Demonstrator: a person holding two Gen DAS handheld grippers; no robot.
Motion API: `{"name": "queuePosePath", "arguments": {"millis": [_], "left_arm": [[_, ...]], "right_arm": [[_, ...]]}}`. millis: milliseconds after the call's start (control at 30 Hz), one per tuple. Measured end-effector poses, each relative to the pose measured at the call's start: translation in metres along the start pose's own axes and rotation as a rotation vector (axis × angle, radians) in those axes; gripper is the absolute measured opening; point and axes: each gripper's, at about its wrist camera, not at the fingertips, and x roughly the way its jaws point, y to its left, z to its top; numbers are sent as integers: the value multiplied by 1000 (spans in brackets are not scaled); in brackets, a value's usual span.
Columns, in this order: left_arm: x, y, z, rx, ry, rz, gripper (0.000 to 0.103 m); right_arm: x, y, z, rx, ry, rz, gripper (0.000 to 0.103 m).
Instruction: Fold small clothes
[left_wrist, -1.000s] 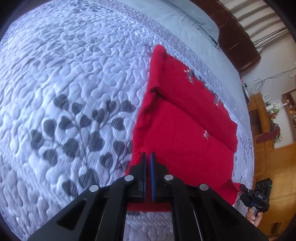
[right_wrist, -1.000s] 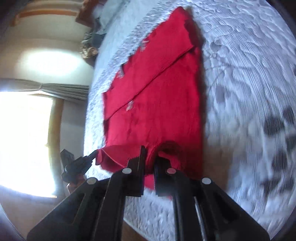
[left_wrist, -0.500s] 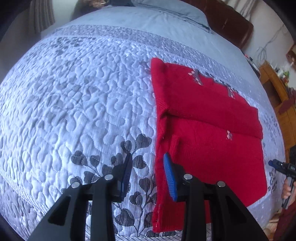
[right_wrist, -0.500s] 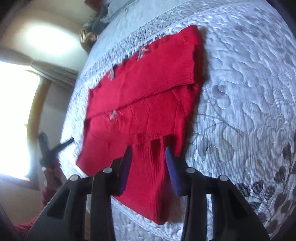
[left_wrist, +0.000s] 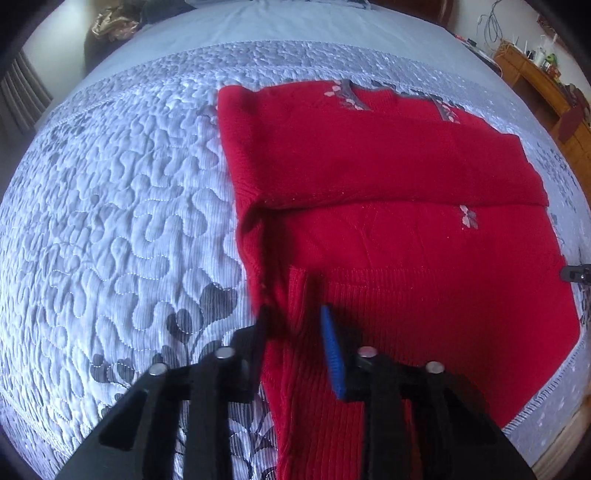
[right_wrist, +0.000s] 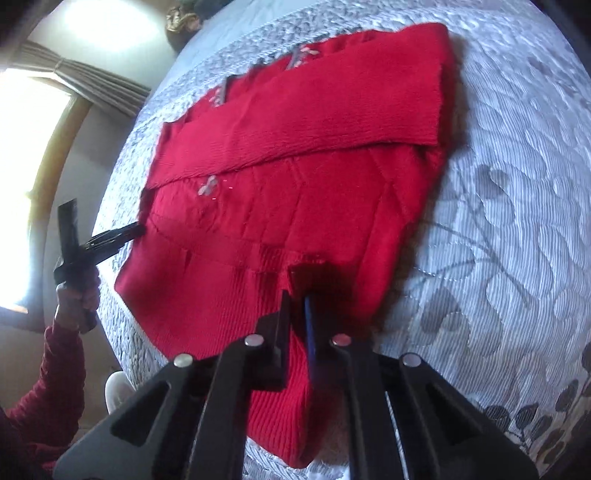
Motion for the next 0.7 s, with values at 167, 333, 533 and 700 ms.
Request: {"name": "queuePosePath", "arguments": {"millis": [167,333,533,700], "left_arm": [[-16,8,-3,-39,-60,-62,7],[-31,10,-12,-6,-120,8,4],[-59,13,-34,-14,-208,-3,4],[-78,20,-44,-49,-279,-58,4]], "right_arm": [[-25,0,-2,15,-106,164,5],[-35,3,-7,0,-135,175,5],[-45,7,-14,2,-188,228,5],[-52,7,-18,15,-208,241,5]]}}
